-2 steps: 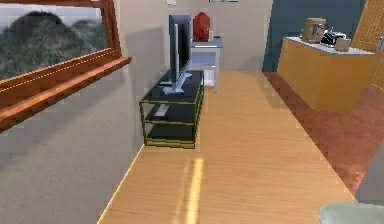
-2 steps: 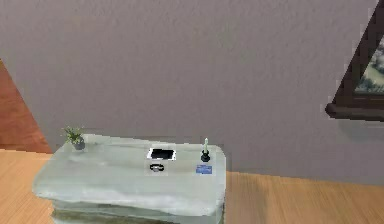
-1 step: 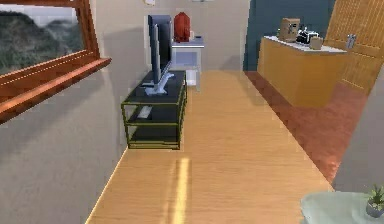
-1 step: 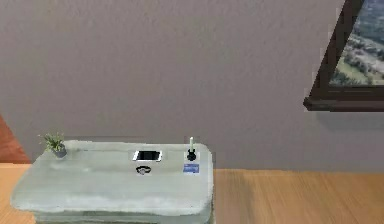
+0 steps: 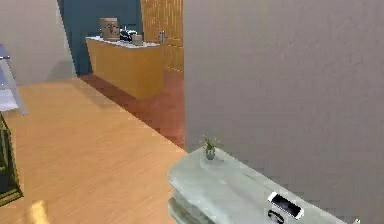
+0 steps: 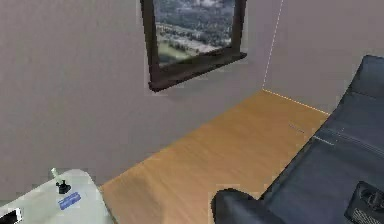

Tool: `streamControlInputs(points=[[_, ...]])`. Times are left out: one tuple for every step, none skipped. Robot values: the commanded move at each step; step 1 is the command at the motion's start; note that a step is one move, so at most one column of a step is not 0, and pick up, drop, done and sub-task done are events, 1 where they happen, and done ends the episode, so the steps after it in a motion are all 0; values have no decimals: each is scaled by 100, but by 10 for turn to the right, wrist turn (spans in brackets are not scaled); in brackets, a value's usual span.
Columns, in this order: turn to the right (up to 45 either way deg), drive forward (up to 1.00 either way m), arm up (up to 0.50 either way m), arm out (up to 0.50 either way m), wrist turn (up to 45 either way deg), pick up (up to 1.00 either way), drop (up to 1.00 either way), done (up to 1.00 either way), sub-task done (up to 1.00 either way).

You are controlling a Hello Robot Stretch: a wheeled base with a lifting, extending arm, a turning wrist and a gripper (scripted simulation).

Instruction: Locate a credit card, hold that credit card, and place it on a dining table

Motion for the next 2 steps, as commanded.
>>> streamControlInputs(points=[[450,0,0,0,0,0,0,0,0],[120,0,0,0,0,0,0,0,0]])
